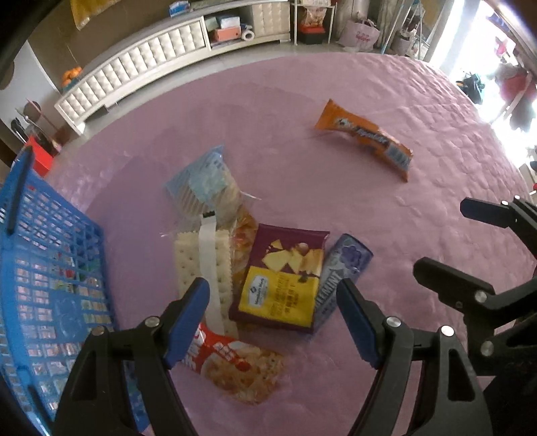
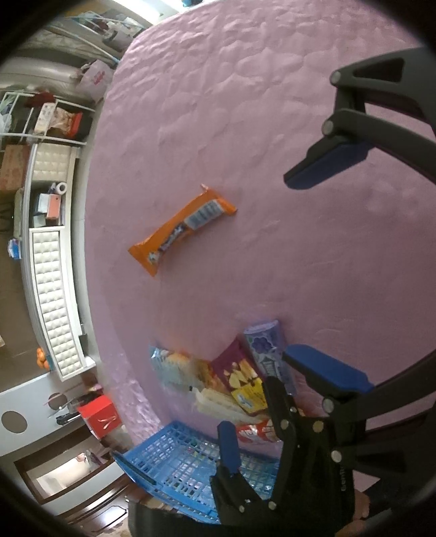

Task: Organize snacks
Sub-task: 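Grasp the purple chip bag with left tool while right tool grasps the DOUBLEMINT pack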

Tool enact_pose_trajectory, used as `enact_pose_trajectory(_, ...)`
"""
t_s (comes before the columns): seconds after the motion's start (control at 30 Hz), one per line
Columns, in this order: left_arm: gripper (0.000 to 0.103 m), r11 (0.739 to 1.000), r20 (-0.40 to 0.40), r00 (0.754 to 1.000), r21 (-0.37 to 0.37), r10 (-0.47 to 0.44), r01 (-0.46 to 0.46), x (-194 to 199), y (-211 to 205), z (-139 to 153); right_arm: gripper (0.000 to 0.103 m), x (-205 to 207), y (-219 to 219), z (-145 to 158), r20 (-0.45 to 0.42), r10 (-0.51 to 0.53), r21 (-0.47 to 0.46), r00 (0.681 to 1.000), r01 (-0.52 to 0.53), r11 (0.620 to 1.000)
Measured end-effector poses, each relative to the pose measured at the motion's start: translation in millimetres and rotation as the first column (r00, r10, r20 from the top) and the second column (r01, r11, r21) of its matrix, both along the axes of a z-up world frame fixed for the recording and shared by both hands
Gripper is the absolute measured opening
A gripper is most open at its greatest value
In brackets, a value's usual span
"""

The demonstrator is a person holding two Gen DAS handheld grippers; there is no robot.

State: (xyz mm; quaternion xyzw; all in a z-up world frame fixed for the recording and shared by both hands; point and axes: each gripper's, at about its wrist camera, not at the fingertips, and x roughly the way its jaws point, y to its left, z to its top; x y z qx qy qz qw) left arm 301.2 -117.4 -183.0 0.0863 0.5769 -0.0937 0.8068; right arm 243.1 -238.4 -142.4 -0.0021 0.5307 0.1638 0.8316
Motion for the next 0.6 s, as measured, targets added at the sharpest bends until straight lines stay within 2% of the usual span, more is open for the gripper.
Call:
enact_pose_trajectory(0.13, 0.076, 0.999, -0.028, 0.999, -0.017, 0.027, -0.028, 9.7, 6.0, -8.2, 0.096, 1.5, -9.1, -0.3, 0.004, -0.023, 0.012, 1.000, 0.023, 1.000)
enact_pose_trajectory(0.27, 0.075, 1.000, -0.029, 0.999, -0.017, -0.016, 0.015, 11.3, 1.1, -9.1, 0.096, 4.3, -18.1, 0.7, -0.002, -0.053, 0.039, 0.999, 0.053, 0.998)
enact_pose_trajectory(0.33, 0.066, 0.999, -0.037, 0.999, -0.041, -0.029, 0.028, 11.3, -0.5, -8.2, 0.096, 3.7, -21.3, 1.2, -0.003, -0.061, 0.041, 0.998, 0.061, 0.997)
enact_pose_trajectory(0.4, 0.047, 0.995, -0.066, 0.997, -0.102, -0.031, 0.024, 14.3, -3.0, -9.4, 0.096, 3.4, -20.1, 2.0, -0.006, -0.062, 0.045, 0.998, 0.062, 0.997)
enact_pose_trajectory(0.47, 0.046, 0.989, -0.084, 0.996, -0.146, -0.026, 0.013, 13.8, -1.0, -10.1, 0.096, 2.0, -19.2, 2.4, -0.010, -0.060, 0.051, 0.998, 0.060, 0.997)
enact_pose_trajectory(0.53, 0.044, 0.988, -0.080, 0.997, -0.157, -0.021, 0.009, 12.5, 0.9, -10.3, 0.096, 1.7, -17.0, 3.4, -0.012, -0.057, 0.051, 0.998, 0.057, 0.997)
enact_pose_trajectory(0.6, 0.044, 0.990, -0.066, 0.998, -0.138, -0.015, 0.006, 8.1, 1.6, -9.0, 0.096, 0.9, -15.6, 5.7, -0.009, -0.051, 0.046, 0.999, 0.052, 0.998)
